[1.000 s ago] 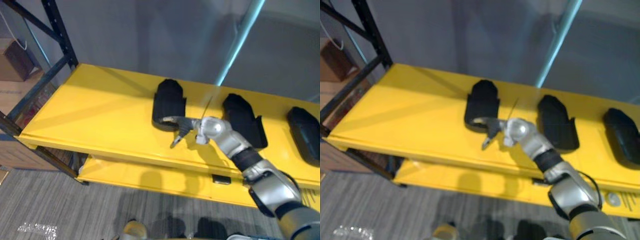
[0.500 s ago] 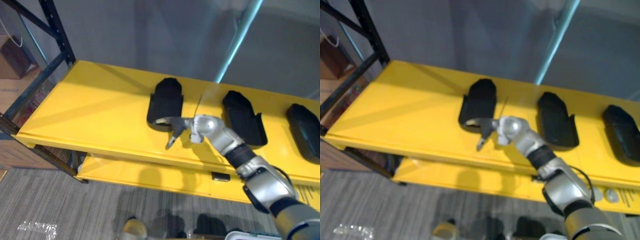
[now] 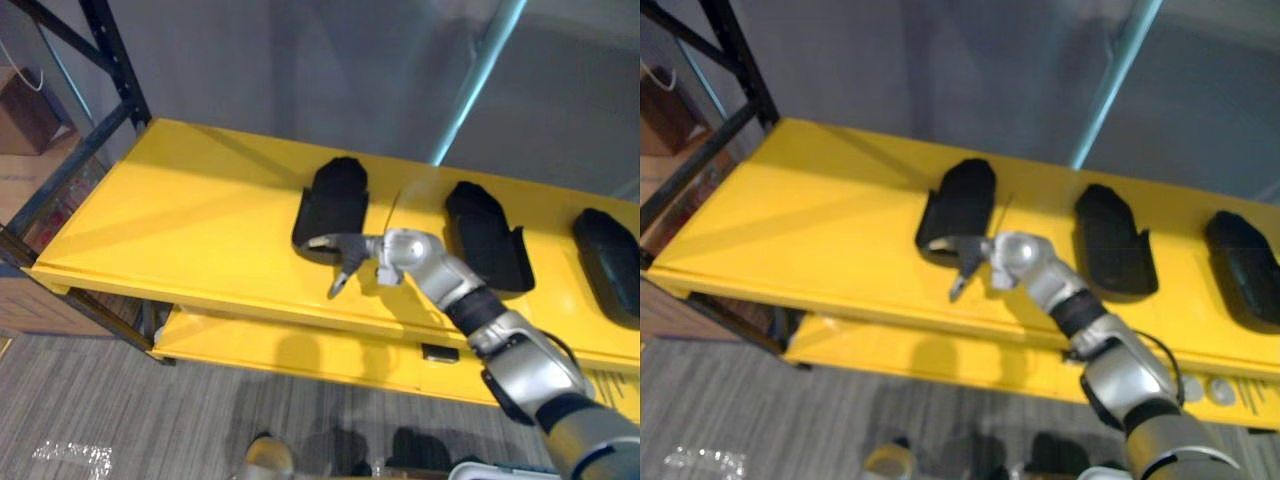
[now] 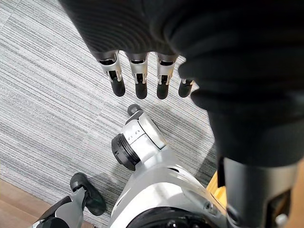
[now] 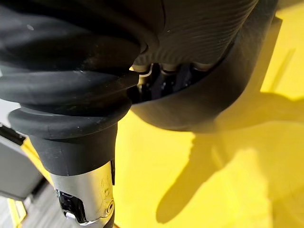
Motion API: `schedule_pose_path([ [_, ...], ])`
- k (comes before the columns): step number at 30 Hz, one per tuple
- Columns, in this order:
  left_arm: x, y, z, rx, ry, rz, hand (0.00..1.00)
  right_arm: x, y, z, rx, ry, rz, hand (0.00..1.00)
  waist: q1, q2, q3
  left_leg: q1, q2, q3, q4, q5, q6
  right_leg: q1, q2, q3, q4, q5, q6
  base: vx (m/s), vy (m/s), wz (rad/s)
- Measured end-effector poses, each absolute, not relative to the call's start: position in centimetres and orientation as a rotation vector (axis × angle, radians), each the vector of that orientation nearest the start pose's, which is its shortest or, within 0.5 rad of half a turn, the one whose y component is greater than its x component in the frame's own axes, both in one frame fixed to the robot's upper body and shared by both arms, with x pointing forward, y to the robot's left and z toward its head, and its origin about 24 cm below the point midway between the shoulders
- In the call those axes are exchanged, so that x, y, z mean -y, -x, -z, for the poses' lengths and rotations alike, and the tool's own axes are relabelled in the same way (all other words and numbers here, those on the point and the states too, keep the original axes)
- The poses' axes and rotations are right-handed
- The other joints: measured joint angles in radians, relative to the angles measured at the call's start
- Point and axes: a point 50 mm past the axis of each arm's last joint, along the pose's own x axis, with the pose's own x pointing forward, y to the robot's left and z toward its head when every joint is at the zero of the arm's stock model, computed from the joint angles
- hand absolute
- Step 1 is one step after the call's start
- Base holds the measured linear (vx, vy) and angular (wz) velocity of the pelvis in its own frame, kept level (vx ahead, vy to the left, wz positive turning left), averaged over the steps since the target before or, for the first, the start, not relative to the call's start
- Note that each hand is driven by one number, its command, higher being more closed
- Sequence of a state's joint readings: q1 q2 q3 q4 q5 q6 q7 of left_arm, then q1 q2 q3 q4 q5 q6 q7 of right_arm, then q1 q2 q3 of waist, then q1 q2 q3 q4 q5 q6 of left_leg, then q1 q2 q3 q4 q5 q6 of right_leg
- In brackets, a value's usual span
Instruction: Walk over and take plastic housings, then place them on the shelf
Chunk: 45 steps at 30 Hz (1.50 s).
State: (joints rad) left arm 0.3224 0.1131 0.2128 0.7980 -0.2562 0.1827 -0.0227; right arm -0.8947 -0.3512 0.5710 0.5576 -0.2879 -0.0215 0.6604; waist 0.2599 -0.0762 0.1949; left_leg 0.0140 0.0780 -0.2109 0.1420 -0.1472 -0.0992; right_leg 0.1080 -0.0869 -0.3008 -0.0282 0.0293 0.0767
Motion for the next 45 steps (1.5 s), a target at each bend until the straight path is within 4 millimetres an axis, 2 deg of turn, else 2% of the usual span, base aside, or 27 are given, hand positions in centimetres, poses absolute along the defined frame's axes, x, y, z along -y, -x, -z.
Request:
schedule_pose_path([
  [17, -23.0, -3.1, 15.5, -1.217, 0.250, -0.443, 0.00, 6.3, -36.0, -13.0, 0.029, 1.126, -1.005, 0.00, 0.000, -0.016, -0.002, 0.002, 0.001, 0.004, -0.002, 0.000, 0.000, 0.000, 0.000, 0.002, 0.000, 0.001, 0.000, 0.00, 0.000, 0.00],
  [20, -23.1, -3.1, 15.5, -1.214, 0.245, -0.447, 0.00, 6.2, -35.9, -12.4, 0.108, 1.161, -0.920, 0.00, -0.001, -0.023, 0.001, 0.002, 0.002, 0.005, -0.002, 0.000, 0.000, 0.000, 0.000, 0.002, 0.000, 0.001, 0.000, 0.00, 0.000, 0.00],
  [21, -23.2, -3.1, 15.5, -1.211, 0.242, -0.449, 0.00, 6.3, -35.9, -12.3, 0.183, 1.176, -0.830, 0.00, -0.001, -0.029, 0.005, 0.002, 0.004, 0.006, -0.002, 0.000, 0.000, -0.001, 0.001, 0.002, 0.000, 0.001, -0.001, 0.00, 0.000, 0.00],
  [23, -23.2, -2.9, 15.5, -1.222, 0.243, -0.450, 0.00, 6.3, -35.7, -13.6, 0.344, 1.158, -0.681, 0.00, -0.002, -0.036, 0.008, 0.003, 0.005, 0.012, -0.002, 0.000, 0.000, -0.004, 0.002, 0.006, 0.000, 0.002, -0.001, 0.00, 0.000, -0.07],
  [25, -23.1, -2.6, 15.7, -1.229, 0.252, -0.449, 0.00, 7.0, -34.7, -18.7, 0.694, 1.057, -0.330, 0.00, -0.007, -0.037, 0.009, 0.006, 0.006, 0.032, -0.002, 0.000, 0.000, -0.009, 0.002, 0.020, -0.001, 0.004, 0.000, 0.00, 0.018, -0.15],
  [26, -23.1, -2.5, 15.7, -1.226, 0.251, -0.451, 0.00, 7.4, -34.2, -20.3, 0.783, 1.009, -0.239, 0.00, -0.011, -0.037, 0.009, 0.006, 0.006, 0.036, -0.002, 0.000, 0.000, -0.012, 0.002, 0.024, -0.001, 0.005, 0.000, 0.02, 0.044, -0.19],
  [27, -23.0, -2.3, 15.7, -1.229, 0.242, -0.446, 0.00, 8.5, -32.8, -23.5, 0.943, 0.899, -0.067, 0.00, -0.024, -0.038, 0.008, 0.013, 0.006, 0.049, -0.002, 0.000, 0.000, -0.017, 0.001, 0.033, -0.001, 0.007, 0.000, 0.02, 0.052, -0.25],
  [28, -23.1, -1.9, 15.8, -1.237, 0.230, -0.445, 0.00, 9.6, -31.3, -25.8, 1.064, 0.803, 0.064, 0.00, -0.039, -0.038, 0.008, 0.022, 0.005, 0.063, -0.001, 0.000, 0.000, -0.016, 0.000, 0.048, 0.001, 0.008, 0.000, 0.01, 0.047, -0.32],
  [29, -23.2, -1.7, 15.8, -1.237, 0.229, -0.446, 0.00, 10.4, -30.2, -26.9, 1.134, 0.742, 0.141, 0.00, -0.054, -0.041, 0.006, 0.028, 0.006, 0.085, 0.001, 0.000, 0.000, -0.015, -0.001, 0.058, 0.002, 0.009, 0.001, -0.01, 0.047, -0.34],
  [31, -23.3, -1.3, 15.8, -1.244, 0.214, -0.441, 0.00, 11.8, -28.6, -27.6, 1.191, 0.636, 0.215, 0.00, -0.078, -0.042, 0.004, 0.043, 0.007, 0.107, 0.001, -0.002, 0.001, -0.011, -0.001, 0.075, 0.002, 0.011, 0.001, -0.02, 0.041, -0.33],
  [32, -23.6, -1.1, 15.8, -1.241, 0.200, -0.448, 0.00, 13.4, -27.6, -27.2, 1.175, 0.538, 0.253, 0.00, -0.103, -0.042, 0.004, 0.057, 0.010, 0.124, 0.002, -0.008, 0.005, -0.006, 0.001, 0.091, 0.002, 0.014, 0.001, -0.05, 0.032, -0.34],
  [34, -23.7, -0.9, 15.8, -1.239, 0.170, -0.435, 0.00, 15.8, -27.0, -25.5, 1.090, 0.455, 0.310, 0.00, -0.122, -0.040, -0.007, 0.058, 0.016, 0.154, 0.007, -0.024, 0.007, -0.014, 0.005, 0.119, 0.001, 0.014, 0.001, -0.07, 0.038, -0.49],
  [35, -23.9, -0.8, 15.7, -1.238, 0.157, -0.434, 0.00, 17.6, -26.8, -24.0, 1.016, 0.407, 0.351, 0.00, -0.134, -0.035, -0.014, 0.056, 0.018, 0.179, 0.009, -0.029, 0.009, -0.029, 0.008, 0.144, -0.001, 0.017, -0.003, -0.06, 0.043, -0.55],
  [38, -24.1, -0.5, 15.7, -1.248, 0.123, -0.418, 0.00, 21.2, -25.8, -21.2, 0.885, 0.393, 0.476, 0.00, -0.166, -0.033, -0.023, 0.058, 0.018, 0.221, 0.010, -0.034, 0.012, -0.051, 0.009, 0.184, -0.001, 0.030, -0.005, -0.04, 0.045, -0.49],
  [40, -24.1, -0.2, 15.8, -1.260, 0.112, -0.410, 0.00, 25.0, -23.8, -18.0, 0.735, 0.389, 0.611, 0.00, -0.201, -0.024, -0.040, 0.058, 0.018, 0.269, 0.014, -0.039, 0.013, -0.081, 0.011, 0.228, -0.002, 0.045, 0.002, 0.00, 0.048, -0.54],
  [41, -24.1, -0.1, 15.8, -1.262, 0.110, -0.409, 0.00, 25.8, -23.2, -17.1, 0.695, 0.379, 0.640, 0.00, -0.215, -0.019, -0.043, 0.060, 0.018, 0.277, 0.015, -0.041, 0.012, -0.087, 0.011, 0.238, -0.002, 0.049, 0.006, 0.03, 0.053, -0.52],
  [43, -23.7, 0.1, 15.9, -1.277, 0.084, -0.375, 0.00, 28.8, -20.5, -13.5, 0.519, 0.318, 0.767, 0.00, -0.261, 0.008, -0.054, 0.076, 0.025, 0.335, 0.016, -0.056, 0.011, -0.106, 0.023, 0.296, -0.001, 0.062, 0.007, 0.04, 0.055, -0.69],
  [45, -23.6, 0.1, 15.9, -1.284, 0.058, -0.343, 0.00, 30.7, -18.3, -11.2, 0.402, 0.297, 0.857, 0.00, -0.293, 0.027, -0.057, 0.097, 0.036, 0.390, 0.025, -0.076, 0.008, -0.114, 0.037, 0.351, 0.000, 0.068, 0.007, 0.03, 0.051, -0.93],
])
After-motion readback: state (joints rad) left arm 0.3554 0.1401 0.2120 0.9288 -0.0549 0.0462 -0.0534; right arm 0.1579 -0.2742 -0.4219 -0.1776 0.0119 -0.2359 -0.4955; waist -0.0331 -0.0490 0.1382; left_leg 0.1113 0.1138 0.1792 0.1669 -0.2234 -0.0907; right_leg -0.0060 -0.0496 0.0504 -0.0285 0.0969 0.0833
